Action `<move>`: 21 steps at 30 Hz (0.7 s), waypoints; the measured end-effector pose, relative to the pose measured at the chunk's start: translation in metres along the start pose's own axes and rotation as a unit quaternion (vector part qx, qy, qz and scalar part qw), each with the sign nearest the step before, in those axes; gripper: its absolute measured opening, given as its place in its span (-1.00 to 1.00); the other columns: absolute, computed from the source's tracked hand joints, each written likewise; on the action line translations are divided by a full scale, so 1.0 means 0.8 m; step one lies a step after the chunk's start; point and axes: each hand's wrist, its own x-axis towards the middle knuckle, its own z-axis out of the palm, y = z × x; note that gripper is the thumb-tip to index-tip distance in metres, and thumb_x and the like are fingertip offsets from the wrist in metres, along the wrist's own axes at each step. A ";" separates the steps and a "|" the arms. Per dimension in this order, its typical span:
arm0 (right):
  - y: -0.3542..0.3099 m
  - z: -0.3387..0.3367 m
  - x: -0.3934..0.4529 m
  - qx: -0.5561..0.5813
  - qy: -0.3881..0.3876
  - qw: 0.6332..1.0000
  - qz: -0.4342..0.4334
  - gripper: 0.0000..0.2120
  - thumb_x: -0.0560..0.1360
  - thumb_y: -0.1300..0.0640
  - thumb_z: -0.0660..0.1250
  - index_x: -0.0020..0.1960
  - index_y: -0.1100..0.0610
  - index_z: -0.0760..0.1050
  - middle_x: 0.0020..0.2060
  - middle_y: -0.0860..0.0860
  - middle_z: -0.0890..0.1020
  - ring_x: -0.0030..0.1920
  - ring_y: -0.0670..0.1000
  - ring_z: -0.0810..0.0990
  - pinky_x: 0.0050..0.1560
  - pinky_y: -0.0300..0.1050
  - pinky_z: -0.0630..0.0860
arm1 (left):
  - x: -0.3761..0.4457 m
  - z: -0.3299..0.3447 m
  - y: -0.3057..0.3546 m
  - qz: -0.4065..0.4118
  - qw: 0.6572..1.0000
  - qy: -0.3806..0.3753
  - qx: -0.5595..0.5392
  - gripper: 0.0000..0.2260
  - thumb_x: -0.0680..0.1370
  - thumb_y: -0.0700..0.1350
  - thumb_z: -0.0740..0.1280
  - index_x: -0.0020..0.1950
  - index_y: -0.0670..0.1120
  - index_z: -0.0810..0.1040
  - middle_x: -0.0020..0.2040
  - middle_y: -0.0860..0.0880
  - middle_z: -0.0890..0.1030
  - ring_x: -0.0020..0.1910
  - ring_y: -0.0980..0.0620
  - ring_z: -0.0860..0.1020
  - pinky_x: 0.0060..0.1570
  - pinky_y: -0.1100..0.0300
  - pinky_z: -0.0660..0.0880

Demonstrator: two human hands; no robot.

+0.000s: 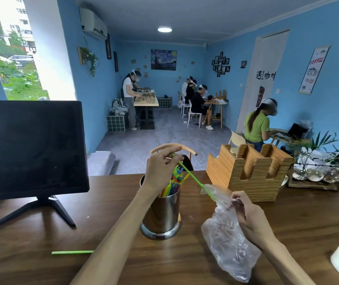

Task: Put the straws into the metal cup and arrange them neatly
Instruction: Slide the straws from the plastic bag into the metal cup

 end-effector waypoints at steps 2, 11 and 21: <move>-0.001 -0.001 0.000 -0.006 -0.012 1.000 0.008 -0.63 0.62 0.21 0.29 0.06 -0.28 0.29 -0.22 -0.22 0.66 -0.23 -0.13 0.66 -0.13 -0.02 0.59 | 0.001 0.001 0.000 -0.003 1.000 0.001 -0.011 -0.77 0.60 -0.14 0.41 0.26 -0.01 0.67 0.08 -0.06 0.70 -0.02 0.09 0.70 0.02 0.23 0.63; 0.013 -0.009 0.001 -0.055 -0.059 0.996 0.028 -0.69 0.64 0.15 0.27 0.07 -0.25 0.27 -0.25 -0.23 0.65 -0.31 -0.15 0.63 -0.24 -0.11 0.55 | 0.005 -0.010 0.000 -0.033 0.995 0.033 -0.083 -0.72 0.59 -0.13 0.44 0.26 0.13 0.60 -0.08 -0.07 0.70 -0.15 -0.14 0.71 0.06 -0.08 0.62; -0.001 -0.033 0.037 -0.212 -0.178 0.960 0.036 -0.77 0.60 -0.03 0.25 0.21 -0.29 0.37 0.10 -0.24 0.57 0.24 -0.03 0.49 0.17 -0.10 0.26 | 0.006 -0.030 -0.005 -0.046 0.993 0.073 -0.087 -0.68 0.57 -0.11 0.47 0.32 -0.01 0.63 -0.09 -0.10 0.71 -0.15 -0.10 0.70 -0.10 0.35 0.55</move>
